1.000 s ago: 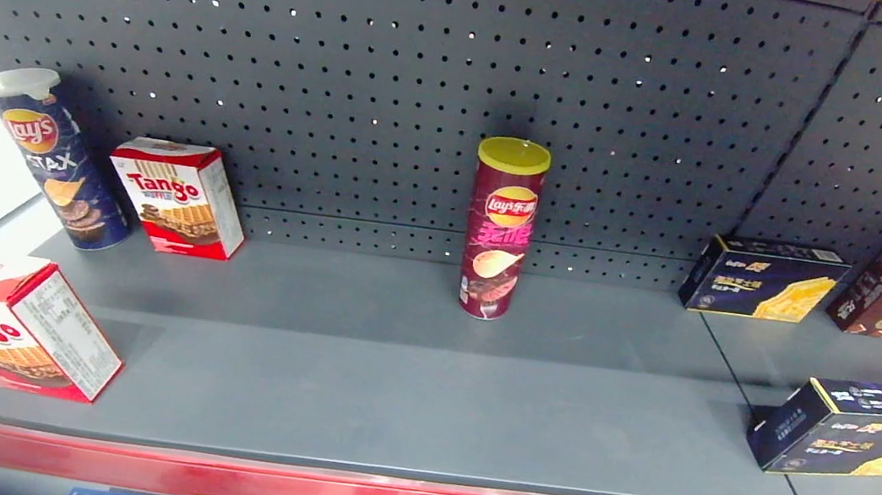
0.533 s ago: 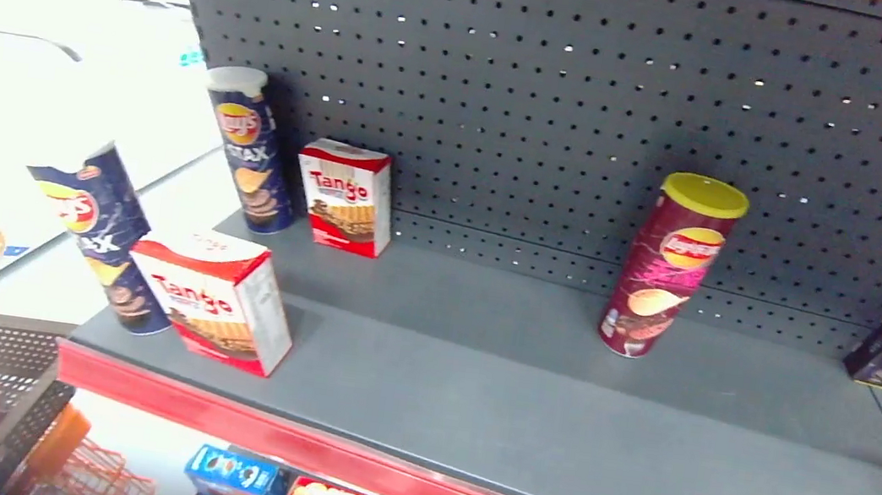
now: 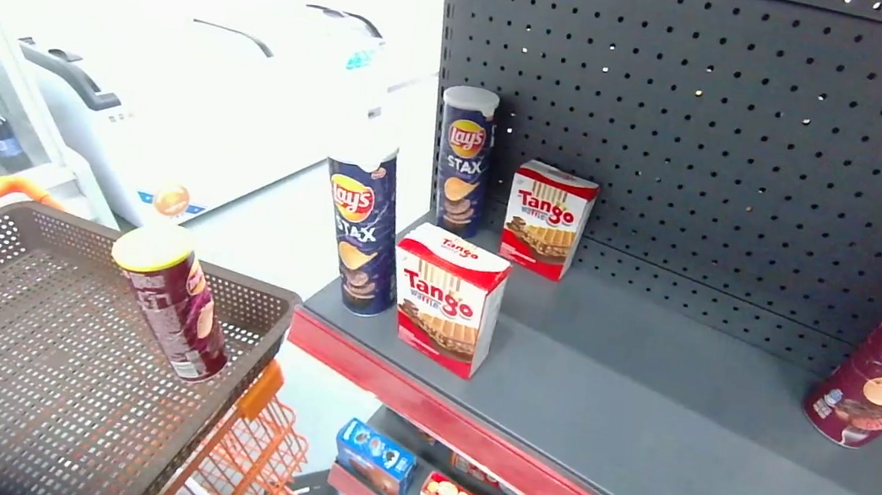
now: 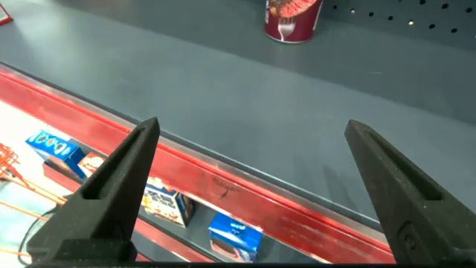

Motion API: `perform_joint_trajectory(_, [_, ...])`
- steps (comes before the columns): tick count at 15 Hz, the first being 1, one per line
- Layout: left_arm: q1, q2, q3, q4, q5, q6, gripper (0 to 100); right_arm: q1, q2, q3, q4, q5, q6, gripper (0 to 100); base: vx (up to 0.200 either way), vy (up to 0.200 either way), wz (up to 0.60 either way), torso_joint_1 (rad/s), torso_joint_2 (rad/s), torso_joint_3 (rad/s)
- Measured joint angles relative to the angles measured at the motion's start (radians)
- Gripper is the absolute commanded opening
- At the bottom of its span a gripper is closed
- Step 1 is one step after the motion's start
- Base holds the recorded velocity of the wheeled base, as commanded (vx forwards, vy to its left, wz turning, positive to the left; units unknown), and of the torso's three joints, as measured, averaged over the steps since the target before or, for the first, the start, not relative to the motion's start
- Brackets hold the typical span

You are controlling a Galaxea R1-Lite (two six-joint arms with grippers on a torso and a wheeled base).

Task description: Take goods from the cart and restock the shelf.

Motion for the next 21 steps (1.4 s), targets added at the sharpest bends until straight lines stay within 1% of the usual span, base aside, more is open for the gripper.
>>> perform_joint_trajectory(6, [0.0,0.0,0.0,0.0,-0.001,0.002,100,0.0,0.0,0.0,0.001,-0.001,0.0,100,0.0,0.0,0.0,0.0,0.0,0.0])
perform_joint_trajectory(8, [0.0,0.0,-0.008,-0.002,0.019,-0.006,100,0.0,0.0,0.001,0.0,-0.001,0.0,100,0.0,0.0,0.0,0.0,0.0,0.0])
perform_joint_trajectory(9, [0.001,0.003,-0.028,0.002,0.032,-0.007,100,0.0,0.0,0.001,0.0,-0.001,0.0,100,0.0,0.0,0.0,0.0,0.0,0.0])
perform_joint_trajectory(11, [0.0,0.039,-0.1,0.031,0.053,-0.007,100,0.0,0.0,0.0,0.0,-0.001,0.0,100,0.0,0.0,0.0,0.0,0.0,0.0])
perform_joint_trajectory(13, [-0.001,0.154,-0.196,0.047,0.074,-0.007,100,0.0,0.0,0.0,0.0,-0.001,0.0,100,0.0,0.0,0.0,0.0,0.0,0.0])
perform_joint_trajectory(15, [-0.008,0.304,-0.274,0.037,0.089,-0.004,100,0.0,0.0,0.0,0.0,-0.001,0.0,100,0.0,0.0,0.0,0.0,0.0,0.0])
perform_joint_trajectory(17, [-0.023,0.473,-0.328,-0.022,0.109,0.012,100,0.0,0.0,0.0,0.0,-0.001,0.0,100,0.0,0.0,0.0,0.0,0.0,0.0])
perform_joint_trajectory(18, [-0.028,0.551,-0.344,-0.067,0.117,0.021,100,0.0,0.0,0.0,0.0,0.0,0.0,100,0.0,0.0,0.0,0.0,0.0,0.0])
perform_joint_trajectory(19, [-0.032,0.632,-0.353,-0.119,0.122,0.033,100,0.0,0.0,0.0,0.0,-0.001,0.0,100,0.0,0.0,0.0,0.0,0.0,0.0])
perform_joint_trajectory(21, [-0.032,0.763,-0.341,-0.266,0.126,0.05,100,0.0,0.0,0.0,0.0,-0.001,0.0,100,0.0,0.0,0.0,0.0,0.0,0.0])
